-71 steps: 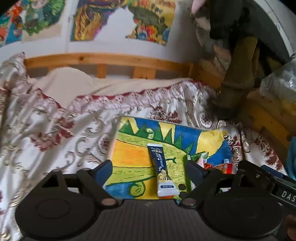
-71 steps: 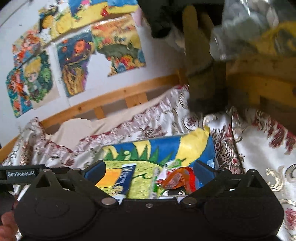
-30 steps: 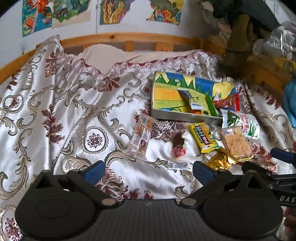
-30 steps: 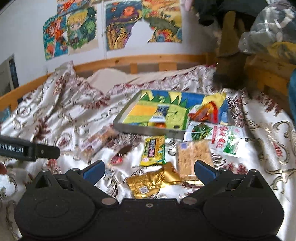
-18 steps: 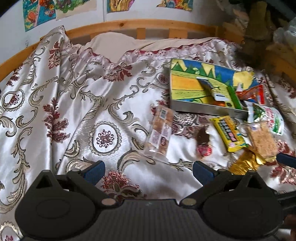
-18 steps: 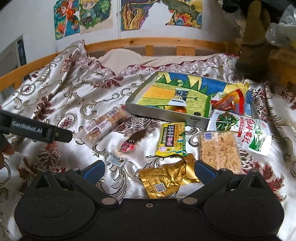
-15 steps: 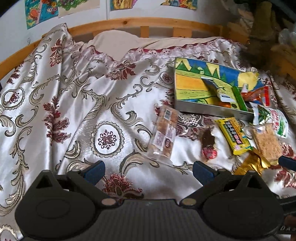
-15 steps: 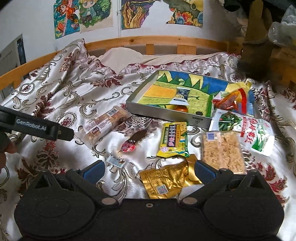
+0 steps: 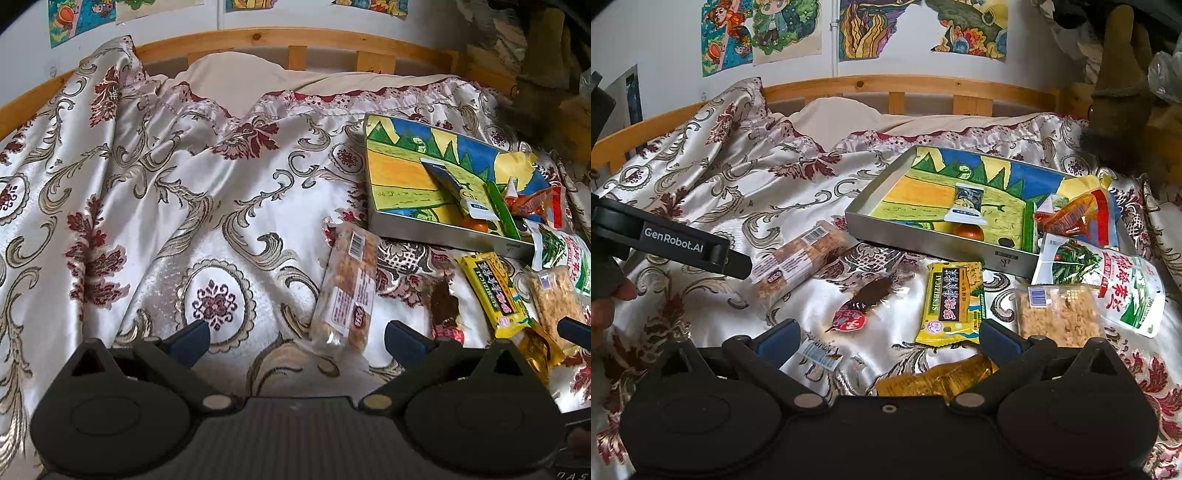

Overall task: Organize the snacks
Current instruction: 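Grasp the brown wafer bar with the left tool while the right tool grasps the brown stick snack, then carry the wafer bar and brown stick into the tray and open both tools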

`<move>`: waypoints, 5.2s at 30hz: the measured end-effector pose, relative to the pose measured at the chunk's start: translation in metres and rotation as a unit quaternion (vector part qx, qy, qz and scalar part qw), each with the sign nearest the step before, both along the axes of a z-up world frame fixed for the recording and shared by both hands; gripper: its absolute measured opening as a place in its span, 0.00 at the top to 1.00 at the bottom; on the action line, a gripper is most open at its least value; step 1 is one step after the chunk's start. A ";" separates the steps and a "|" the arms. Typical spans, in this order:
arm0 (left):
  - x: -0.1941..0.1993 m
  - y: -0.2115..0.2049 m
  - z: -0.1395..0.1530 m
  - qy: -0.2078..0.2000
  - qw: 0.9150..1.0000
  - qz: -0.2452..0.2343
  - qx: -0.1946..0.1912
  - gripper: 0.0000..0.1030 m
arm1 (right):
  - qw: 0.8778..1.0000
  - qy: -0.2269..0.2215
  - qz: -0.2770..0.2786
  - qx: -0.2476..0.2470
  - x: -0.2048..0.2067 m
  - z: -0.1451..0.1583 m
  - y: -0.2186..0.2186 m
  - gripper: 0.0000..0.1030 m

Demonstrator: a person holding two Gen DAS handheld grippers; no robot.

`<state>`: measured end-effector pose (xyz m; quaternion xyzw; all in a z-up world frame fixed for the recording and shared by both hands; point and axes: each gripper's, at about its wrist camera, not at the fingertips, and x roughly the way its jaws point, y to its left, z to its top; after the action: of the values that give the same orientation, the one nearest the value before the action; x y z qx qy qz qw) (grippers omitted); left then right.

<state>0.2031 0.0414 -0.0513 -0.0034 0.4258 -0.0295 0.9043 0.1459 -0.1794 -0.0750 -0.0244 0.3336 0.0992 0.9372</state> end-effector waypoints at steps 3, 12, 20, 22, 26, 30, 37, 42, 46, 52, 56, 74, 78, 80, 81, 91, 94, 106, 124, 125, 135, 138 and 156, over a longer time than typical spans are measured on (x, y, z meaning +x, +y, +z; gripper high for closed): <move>0.006 0.000 -0.005 -0.006 1.000 -0.005 0.001 0.01 | 1.000 0.006 -0.001 0.003 0.007 -0.007 0.002 0.01; 0.018 -0.001 -0.014 -0.025 0.999 -0.039 0.001 0.01 | 1.000 0.013 0.017 -0.012 0.024 -0.024 0.017 0.01; 0.041 -0.005 -0.021 0.004 0.997 -0.061 -0.038 0.03 | 0.999 0.028 0.036 0.024 0.040 -0.033 0.023 0.13; 0.045 -0.009 -0.023 0.012 0.996 -0.075 -0.038 0.12 | 0.998 0.039 0.032 0.032 0.047 -0.037 0.023 0.17; 0.047 -0.019 -0.028 0.022 0.995 -0.095 -0.026 0.26 | 0.998 0.043 0.020 0.044 0.057 -0.044 0.023 0.22; 0.049 -0.023 -0.030 0.030 0.993 -0.107 -0.026 0.49 | 0.998 0.037 0.019 0.043 0.061 -0.044 0.025 0.33; 0.052 -0.020 -0.031 0.043 0.994 -0.094 -0.038 0.57 | 0.999 0.037 0.018 0.035 0.060 -0.043 0.027 0.43; 0.048 -0.027 -0.029 0.048 0.995 -0.086 -0.023 0.58 | 0.998 0.045 0.023 0.033 0.060 -0.041 0.028 0.50; 0.043 -0.032 -0.028 0.052 0.995 -0.077 -0.023 0.59 | 0.998 0.051 0.023 0.035 0.058 -0.038 0.027 0.51; 0.037 -0.030 -0.024 0.065 0.995 -0.064 -0.045 0.59 | 0.998 0.056 0.024 0.030 0.050 -0.032 0.024 0.52; 0.031 -0.031 -0.022 0.069 0.995 -0.061 -0.049 0.59 | 0.998 0.055 0.036 0.005 0.040 -0.025 0.027 0.54; 0.002 -0.038 -0.009 0.071 0.993 -0.055 -0.070 0.60 | 0.998 0.049 0.032 -0.013 0.015 -0.015 0.015 0.98; -0.002 -0.038 -0.002 0.066 0.994 -0.050 -0.077 0.60 | 0.999 0.033 0.031 -0.020 0.009 -0.007 0.013 0.98; -0.003 -0.038 0.003 0.062 0.994 -0.047 -0.081 0.60 | 0.999 0.021 0.034 -0.028 0.004 0.000 0.012 0.98; -0.003 -0.039 0.007 0.059 0.994 -0.047 -0.082 0.60 | 0.999 0.012 0.037 -0.036 0.000 0.004 0.012 0.99; -0.010 -0.045 0.036 0.017 0.994 -0.053 -0.093 0.60 | 0.994 -0.063 0.057 -0.070 -0.024 0.042 0.005 1.00; -0.007 -0.046 0.043 0.007 0.994 -0.052 -0.095 0.60 | 0.992 -0.086 0.059 -0.077 -0.024 0.051 0.003 1.00; 0.060 -0.063 0.063 -0.045 0.995 -0.050 -0.079 0.60 | 0.979 -0.178 0.052 -0.084 0.031 0.071 -0.024 1.00; 0.177 -0.126 0.007 -0.045 0.997 -0.040 -0.042 0.60 | 0.987 -0.122 0.011 -0.105 0.135 -0.005 -0.073 1.00; 0.178 -0.129 0.002 -0.042 0.998 -0.040 -0.038 0.60 | 0.987 -0.117 0.011 -0.106 0.138 -0.008 -0.073 1.00; 0.176 -0.146 -0.018 -0.046 0.997 -0.061 -0.007 0.60 | 0.993 -0.079 -0.008 -0.084 0.145 -0.021 -0.087 1.00; 0.176 -0.147 -0.019 -0.047 0.997 -0.061 -0.008 0.60 | 0.993 -0.076 -0.009 -0.086 0.145 -0.023 -0.088 1.00; 0.172 -0.150 -0.025 -0.023 0.998 -0.066 0.005 0.56 | 0.996 -0.060 -0.018 -0.070 0.141 -0.022 -0.090 0.82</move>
<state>0.3751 -0.1086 -0.0765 0.0301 0.4046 -0.0868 0.9099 0.2868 -0.2694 -0.0969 -0.0898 0.2828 0.0570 0.9533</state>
